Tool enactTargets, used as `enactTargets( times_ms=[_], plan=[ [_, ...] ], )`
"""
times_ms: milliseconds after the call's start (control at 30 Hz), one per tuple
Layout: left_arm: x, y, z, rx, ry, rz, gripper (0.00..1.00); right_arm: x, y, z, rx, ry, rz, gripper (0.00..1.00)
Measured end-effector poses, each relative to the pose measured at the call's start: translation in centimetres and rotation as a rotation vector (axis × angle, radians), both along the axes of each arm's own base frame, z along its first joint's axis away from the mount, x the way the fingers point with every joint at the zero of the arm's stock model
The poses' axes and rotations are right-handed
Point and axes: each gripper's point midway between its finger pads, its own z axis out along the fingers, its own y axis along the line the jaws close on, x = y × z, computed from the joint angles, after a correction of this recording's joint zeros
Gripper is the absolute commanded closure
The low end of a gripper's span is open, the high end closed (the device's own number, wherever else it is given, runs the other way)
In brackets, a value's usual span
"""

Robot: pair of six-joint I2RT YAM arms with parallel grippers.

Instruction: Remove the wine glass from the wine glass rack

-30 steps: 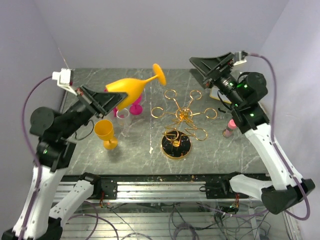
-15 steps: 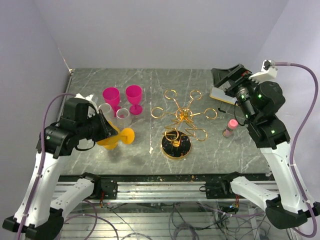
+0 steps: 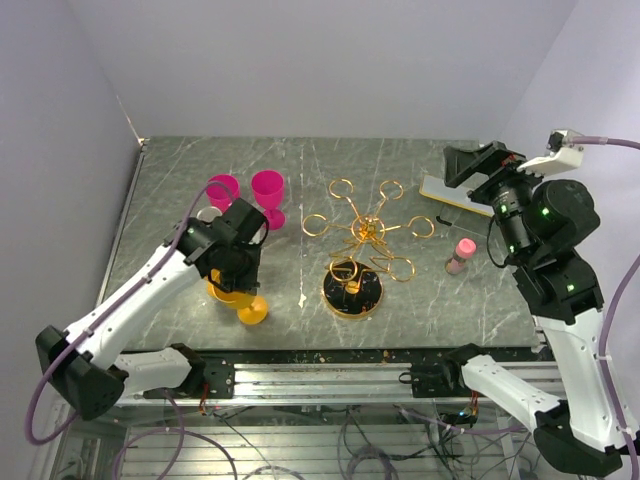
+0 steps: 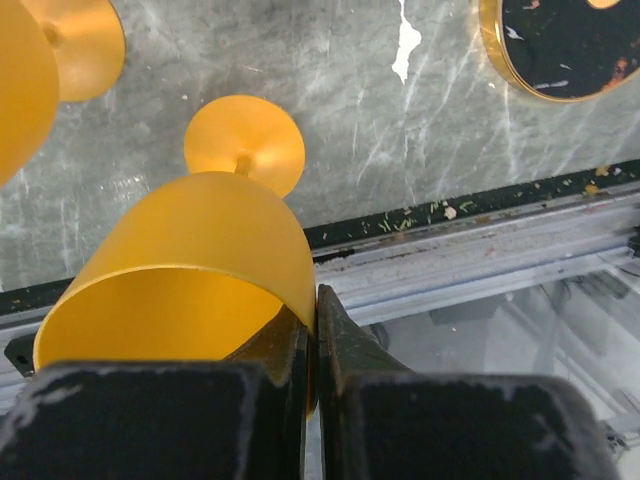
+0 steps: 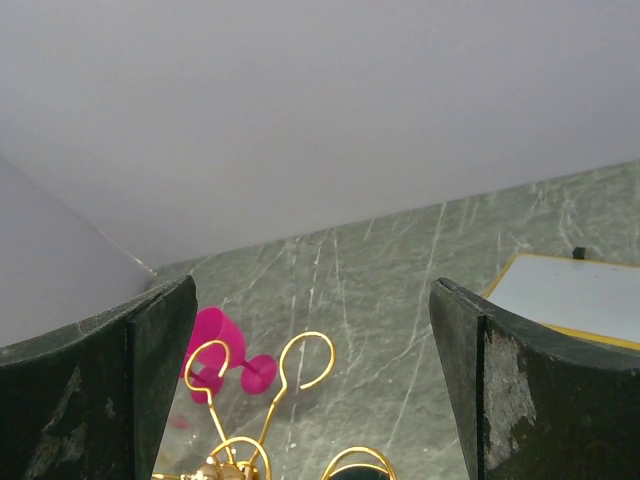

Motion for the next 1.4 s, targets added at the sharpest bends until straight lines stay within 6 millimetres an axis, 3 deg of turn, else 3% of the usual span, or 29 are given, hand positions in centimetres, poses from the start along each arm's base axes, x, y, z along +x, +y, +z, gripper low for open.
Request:
enactTargets(
  times_ms=[133,233,333,633,733,800,967,1100,1267,1400],
  plan=[
    [0.9,-0.6,-1.6,0.048,0.003,-0.007,0.89,-0.6,-0.4,-0.1,-0.025,0.002,-0.009,0.0],
    [0.9,-0.8,-3.4,0.084,0.031,-0.012,0.82,-1.0,-1.0,-0.3,-0.042,0.006,-0.025,0.0],
    [0.8,-0.9,-4.5,0.101,0.045,-0.016,0.69,-1.6,-1.3,0.0,-0.05,-0.005,-0.031,0.0],
    [0.9,-0.4,-3.8,0.102,0.011,0.004,0.3,-3.7,-2.1,1.4,-0.043,-0.064,-0.025,0.0],
    [1.5,-0.7,-0.7,0.044,-0.07,0.013,0.13,-4.0,-2.1,1.5,-0.054,-0.065,-0.017,0.0],
    [2.2,-0.9,2.6,-0.02,-0.173,0.023,0.09,-4.3,-2.1,1.6,-0.068,-0.069,-0.013,0.0],
    [3.2,0.6,12.1,-0.17,-0.487,0.074,0.07,-5.5,-2.4,2.2,-0.097,-0.102,0.0,0.0],
    [3.5,2.2,18.0,-0.241,-0.697,0.1,0.06,-6.9,-2.6,3.0,-0.112,-0.141,0.02,0.0],
    [3.5,3.8,24.9,-0.337,-0.952,0.125,0.05,-8.7,-2.9,4.0,-0.118,-0.194,0.04,0.0],
    [2.4,5.1,29.2,-0.415,-1.119,0.125,0.07,-10.0,-3.3,5.0,-0.104,-0.233,0.041,0.0]
  ],
)
